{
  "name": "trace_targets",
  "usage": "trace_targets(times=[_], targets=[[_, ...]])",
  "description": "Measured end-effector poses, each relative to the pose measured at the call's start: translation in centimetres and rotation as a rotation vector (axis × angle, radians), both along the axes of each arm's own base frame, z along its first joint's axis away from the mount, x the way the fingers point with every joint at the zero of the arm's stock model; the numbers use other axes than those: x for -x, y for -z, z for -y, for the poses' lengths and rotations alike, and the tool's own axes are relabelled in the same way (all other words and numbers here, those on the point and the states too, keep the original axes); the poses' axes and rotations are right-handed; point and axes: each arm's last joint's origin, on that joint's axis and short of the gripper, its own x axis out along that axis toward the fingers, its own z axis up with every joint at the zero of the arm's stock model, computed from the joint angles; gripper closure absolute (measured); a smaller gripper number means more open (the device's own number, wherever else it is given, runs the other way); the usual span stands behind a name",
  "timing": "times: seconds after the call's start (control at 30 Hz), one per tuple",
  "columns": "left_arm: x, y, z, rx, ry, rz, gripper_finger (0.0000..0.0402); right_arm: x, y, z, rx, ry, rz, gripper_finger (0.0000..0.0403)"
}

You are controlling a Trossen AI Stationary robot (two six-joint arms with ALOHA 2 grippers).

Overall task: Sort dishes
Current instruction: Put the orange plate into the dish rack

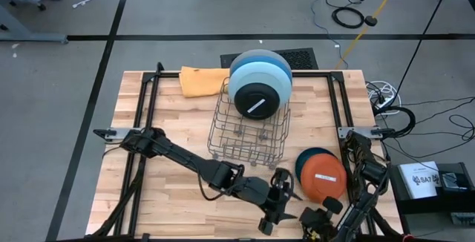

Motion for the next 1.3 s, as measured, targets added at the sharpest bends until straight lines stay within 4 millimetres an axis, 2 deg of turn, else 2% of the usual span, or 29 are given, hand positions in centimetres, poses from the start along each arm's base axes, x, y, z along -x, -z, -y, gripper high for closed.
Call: trace_targets(times=[0.37, 0.8, 0.87, 1.07, 1.23, 1.3], targets=[[0.4, 0.8, 0.2, -0.043, -0.016, -0.072, 0.0164, -1.5, -0.7, 2.8, 0.208, 0.033, -0.023, 0.0402], [0.7, 1.1, 0.3, -0.061, -0.013, -0.11, 0.0164, -3.6, -1.3, 3.7, 0.238, 0.033, 0.083, 0.0402], [0.8, 0.9, 0.3, -0.066, -0.016, -0.117, 0.0164, -3.9, -1.9, 3.3, 0.231, 0.012, 0.127, 0.0403], [2.0, -1.3, -0.3, -0.07, -0.009, -0.093, 0.0164, -4.5, -4.7, 2.0, 0.218, -0.078, 0.329, 0.0403], [2.5, -3.0, -0.7, -0.055, 0.053, -0.035, 0.0164, -4.7, -7.6, 0.4, 0.232, -0.186, 0.574, 0.0403], [2.3, -3.0, -0.9, -0.039, 0.069, -0.001, 0.0164, -4.5, -8.9, -0.2, 0.244, -0.232, 0.671, 0.0403]])
